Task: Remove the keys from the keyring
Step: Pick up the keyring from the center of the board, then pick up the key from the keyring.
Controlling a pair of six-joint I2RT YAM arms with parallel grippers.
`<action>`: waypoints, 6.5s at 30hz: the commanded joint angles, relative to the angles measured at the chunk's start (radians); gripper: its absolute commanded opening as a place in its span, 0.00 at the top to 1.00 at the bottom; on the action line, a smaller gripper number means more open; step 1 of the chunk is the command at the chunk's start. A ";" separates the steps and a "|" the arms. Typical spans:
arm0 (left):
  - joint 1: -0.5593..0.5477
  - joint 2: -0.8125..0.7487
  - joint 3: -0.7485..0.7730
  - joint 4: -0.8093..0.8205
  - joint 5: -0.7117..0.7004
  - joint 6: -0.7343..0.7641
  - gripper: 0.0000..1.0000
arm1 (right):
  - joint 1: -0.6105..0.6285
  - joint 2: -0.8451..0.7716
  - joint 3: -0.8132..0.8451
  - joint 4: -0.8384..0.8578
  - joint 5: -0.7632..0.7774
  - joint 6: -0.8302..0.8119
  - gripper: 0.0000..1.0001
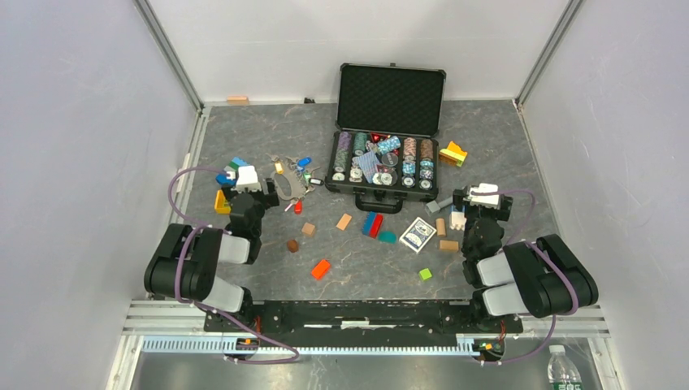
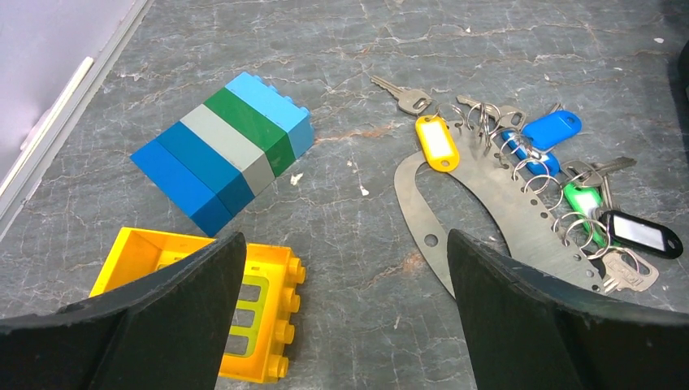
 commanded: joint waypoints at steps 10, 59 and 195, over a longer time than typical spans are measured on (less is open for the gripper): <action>-0.107 -0.327 0.346 -0.923 -0.324 -0.257 0.00 | -0.002 -0.356 0.122 -0.763 0.319 0.348 0.02; -0.088 0.373 1.091 -1.345 0.031 -0.387 0.30 | -0.002 -0.533 0.532 -1.656 -0.483 0.469 0.39; -0.839 -0.748 0.920 -1.887 0.925 0.976 0.98 | 0.832 -0.795 0.377 -1.002 -1.030 0.121 0.48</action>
